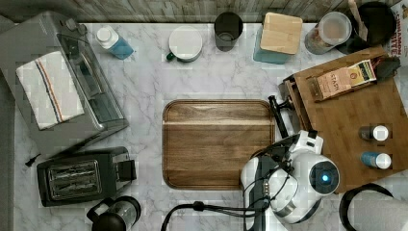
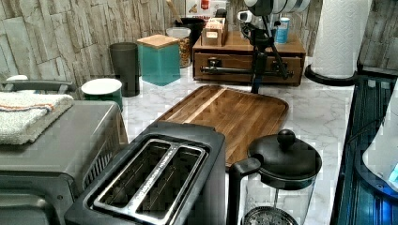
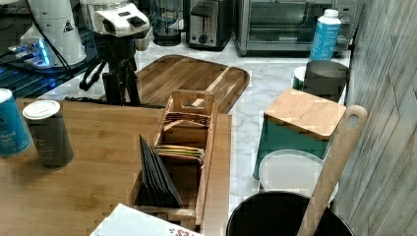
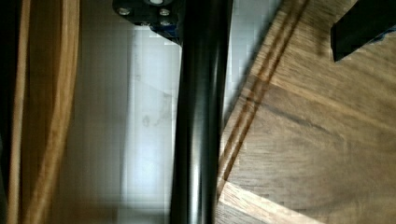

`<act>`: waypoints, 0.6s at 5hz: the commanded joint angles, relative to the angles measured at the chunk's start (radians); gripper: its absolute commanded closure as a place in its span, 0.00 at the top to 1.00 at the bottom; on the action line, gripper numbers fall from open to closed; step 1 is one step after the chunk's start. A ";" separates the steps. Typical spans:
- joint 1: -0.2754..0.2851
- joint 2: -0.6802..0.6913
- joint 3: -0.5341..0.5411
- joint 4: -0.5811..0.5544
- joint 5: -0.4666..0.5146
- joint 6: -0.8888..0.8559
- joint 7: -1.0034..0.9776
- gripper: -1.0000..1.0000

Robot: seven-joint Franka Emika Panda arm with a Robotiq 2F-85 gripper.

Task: Open the drawer.

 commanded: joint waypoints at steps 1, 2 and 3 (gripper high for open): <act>0.172 -0.173 0.127 -0.207 -0.064 0.055 0.208 1.00; 0.230 -0.228 0.177 -0.294 -0.113 0.104 0.347 1.00; 0.269 -0.263 0.240 -0.355 -0.142 0.143 0.455 1.00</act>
